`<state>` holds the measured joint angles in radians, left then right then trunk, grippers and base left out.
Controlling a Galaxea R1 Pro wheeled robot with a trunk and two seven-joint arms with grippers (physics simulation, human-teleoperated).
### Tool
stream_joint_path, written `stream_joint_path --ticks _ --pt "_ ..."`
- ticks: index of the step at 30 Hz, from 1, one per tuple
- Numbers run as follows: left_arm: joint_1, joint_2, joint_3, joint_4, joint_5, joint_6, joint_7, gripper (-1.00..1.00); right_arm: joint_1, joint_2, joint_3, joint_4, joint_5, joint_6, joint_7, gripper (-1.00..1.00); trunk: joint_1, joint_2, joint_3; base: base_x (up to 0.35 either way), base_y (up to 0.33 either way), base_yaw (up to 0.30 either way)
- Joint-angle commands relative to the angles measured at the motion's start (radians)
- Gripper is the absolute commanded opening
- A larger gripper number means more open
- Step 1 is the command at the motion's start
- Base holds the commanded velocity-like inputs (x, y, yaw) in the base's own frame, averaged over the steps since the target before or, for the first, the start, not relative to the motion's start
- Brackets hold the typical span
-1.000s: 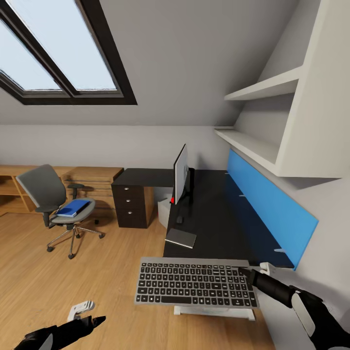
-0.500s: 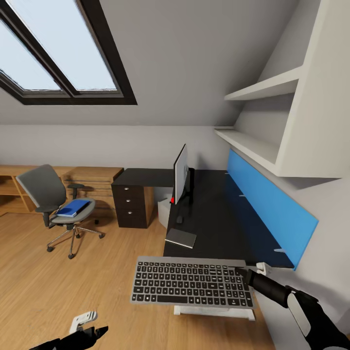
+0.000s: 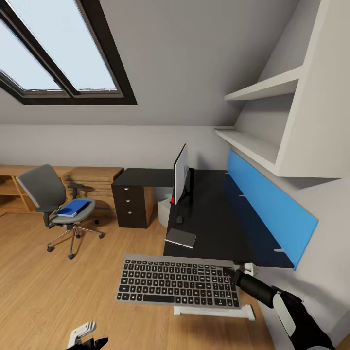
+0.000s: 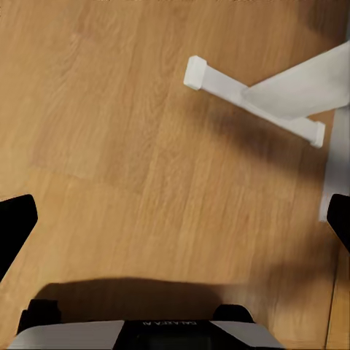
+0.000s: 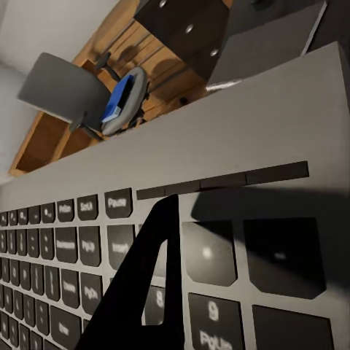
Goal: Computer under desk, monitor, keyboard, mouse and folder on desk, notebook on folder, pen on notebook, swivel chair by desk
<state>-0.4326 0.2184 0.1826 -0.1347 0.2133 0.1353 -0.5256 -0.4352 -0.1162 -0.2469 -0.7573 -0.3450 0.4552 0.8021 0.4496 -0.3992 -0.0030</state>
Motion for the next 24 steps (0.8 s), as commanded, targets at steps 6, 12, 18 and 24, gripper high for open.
stream_joint_path --ticks 6,12,18,24 --pt "0.000 -0.001 0.003 0.033 0.022 -0.049 0.013 1.00 -0.001 0.072 -0.005 -0.012 -0.070 -0.035 -0.077 -1.00 0.000 -0.001 0.000 0.000 0.000 0.000" --pt "0.000 -0.021 0.004 0.051 0.025 -0.070 0.153 1.00 -0.002 0.118 -0.003 -0.033 -0.277 -0.208 -0.247 -1.00 0.000 -0.001 0.000 0.000 0.000 0.000" --pt "0.000 -0.058 0.004 0.054 0.025 -0.087 0.223 1.00 -0.002 0.136 0.001 -0.034 -0.347 -0.313 -0.355 -1.00 0.000 -0.001 0.000 0.000 0.000 0.000" --pt "0.000 -0.069 0.005 0.056 0.069 -0.123 0.244 1.00 -0.002 0.192 0.003 -0.036 -0.359 -0.364 -0.478 -1.00 0.000 -0.001 0.000 0.000 0.000 0.000"
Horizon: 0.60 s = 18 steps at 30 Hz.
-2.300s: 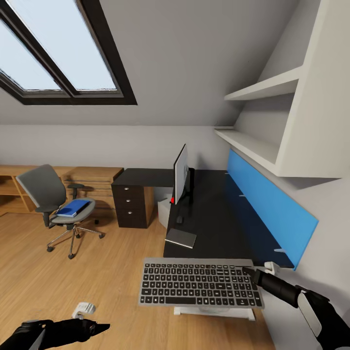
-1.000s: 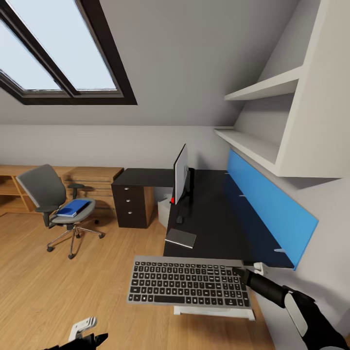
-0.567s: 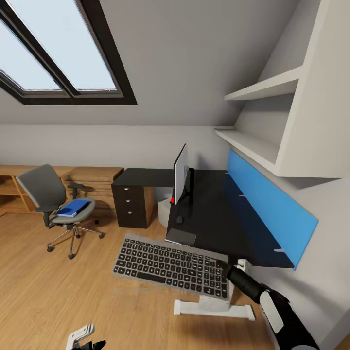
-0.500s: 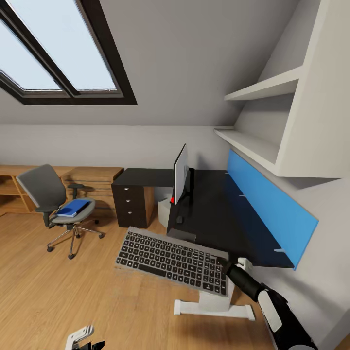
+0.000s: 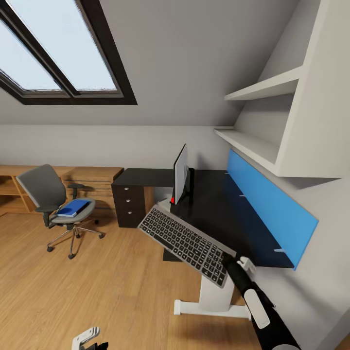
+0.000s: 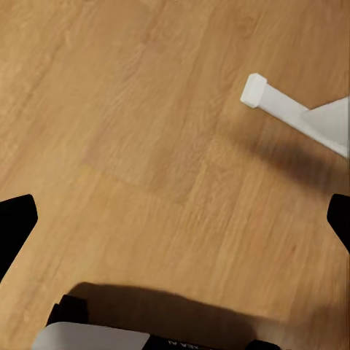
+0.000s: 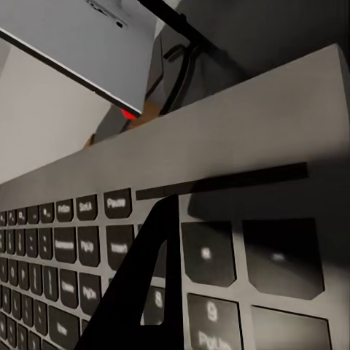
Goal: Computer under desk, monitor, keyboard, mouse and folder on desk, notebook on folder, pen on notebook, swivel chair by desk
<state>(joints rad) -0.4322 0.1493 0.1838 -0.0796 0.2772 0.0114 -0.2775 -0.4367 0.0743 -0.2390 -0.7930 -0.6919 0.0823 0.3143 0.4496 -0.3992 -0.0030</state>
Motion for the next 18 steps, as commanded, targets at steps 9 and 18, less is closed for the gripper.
stream_joint_path --ticks 9,18 --pt "0.000 -0.029 0.003 0.028 0.088 -0.192 0.130 1.00 0.000 0.021 -0.006 0.008 -0.014 -0.030 -0.017 -1.00 0.000 -0.001 0.000 0.000 0.000 0.000" --pt "0.000 -0.035 0.003 0.056 0.095 -0.401 0.148 1.00 0.000 0.033 -0.006 0.064 -0.013 -0.035 -0.010 -1.00 0.000 -0.001 0.000 0.000 0.000 0.000"
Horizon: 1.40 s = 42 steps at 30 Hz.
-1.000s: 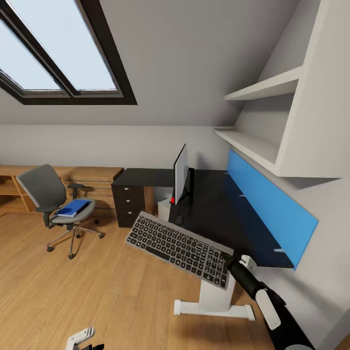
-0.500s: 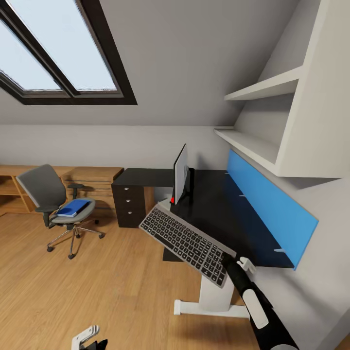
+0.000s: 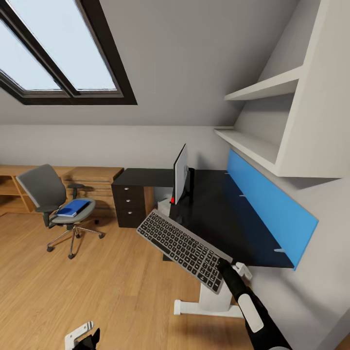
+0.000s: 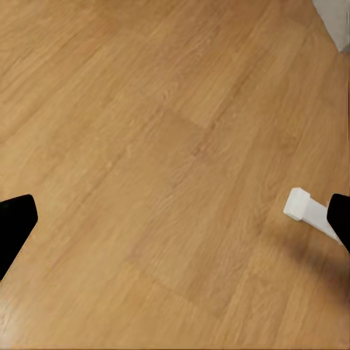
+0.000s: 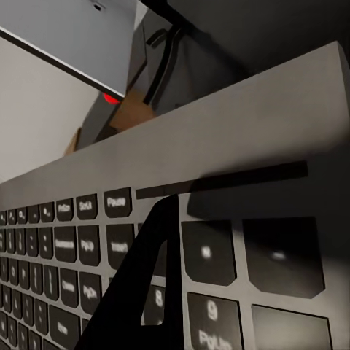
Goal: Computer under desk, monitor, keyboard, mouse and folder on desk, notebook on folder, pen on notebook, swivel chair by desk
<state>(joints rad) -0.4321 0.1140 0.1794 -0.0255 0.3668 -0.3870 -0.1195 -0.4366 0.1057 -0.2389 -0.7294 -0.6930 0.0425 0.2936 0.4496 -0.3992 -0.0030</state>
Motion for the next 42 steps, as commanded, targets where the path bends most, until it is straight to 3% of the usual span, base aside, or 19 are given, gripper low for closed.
stream_joint_path --ticks 1,9,22,42 --pt "0.000 0.000 0.008 0.002 0.006 -0.013 -0.011 1.00 -0.001 0.002 -0.005 0.004 -0.012 0.005 0.012 -1.00 0.000 -0.001 0.000 0.000 0.000 0.000" --pt "0.001 -0.002 0.008 0.005 0.006 -0.052 -0.009 1.00 -0.001 0.003 0.026 0.045 -0.012 0.007 0.030 -1.00 0.000 -0.001 0.000 0.000 0.000 0.000" --pt "0.001 0.001 0.008 0.006 0.006 -0.052 -0.003 1.00 -0.001 0.001 0.035 0.065 -0.011 0.010 0.037 -1.00 0.000 -0.001 0.000 0.000 0.015 -0.138" --pt "0.001 0.003 0.008 0.006 0.007 -0.017 -0.005 1.00 -0.001 0.002 0.036 0.070 -0.012 0.011 0.072 -1.00 0.000 -0.001 0.000 0.053 0.229 -0.008"
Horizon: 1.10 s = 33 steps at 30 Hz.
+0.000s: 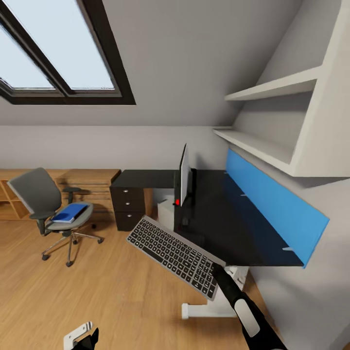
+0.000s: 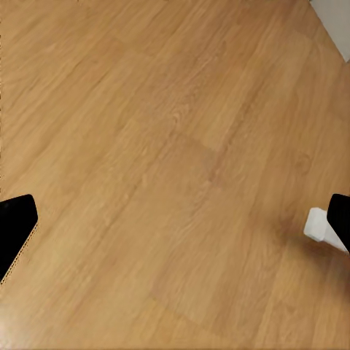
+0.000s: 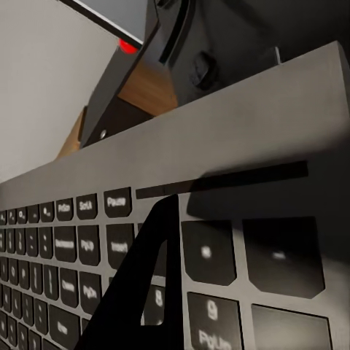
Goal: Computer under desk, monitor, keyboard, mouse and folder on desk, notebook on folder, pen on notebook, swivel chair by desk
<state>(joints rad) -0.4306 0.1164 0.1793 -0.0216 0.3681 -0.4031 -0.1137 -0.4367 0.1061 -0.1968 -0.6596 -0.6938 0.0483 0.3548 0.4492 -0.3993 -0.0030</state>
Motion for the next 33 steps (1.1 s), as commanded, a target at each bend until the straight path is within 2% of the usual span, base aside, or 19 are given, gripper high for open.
stream_joint_path --ticks 1,33 --pt "0.000 0.000 0.008 0.002 0.006 -0.001 -0.010 1.00 0.000 0.001 -0.006 0.001 -0.011 0.006 0.010 -1.00 0.001 -0.001 0.000 0.206 0.285 0.000" --pt "0.000 0.000 0.008 0.002 0.006 0.000 -0.011 1.00 0.000 0.001 -0.006 0.003 -0.011 0.007 0.010 -1.00 0.001 -0.001 0.000 0.024 0.317 0.000"
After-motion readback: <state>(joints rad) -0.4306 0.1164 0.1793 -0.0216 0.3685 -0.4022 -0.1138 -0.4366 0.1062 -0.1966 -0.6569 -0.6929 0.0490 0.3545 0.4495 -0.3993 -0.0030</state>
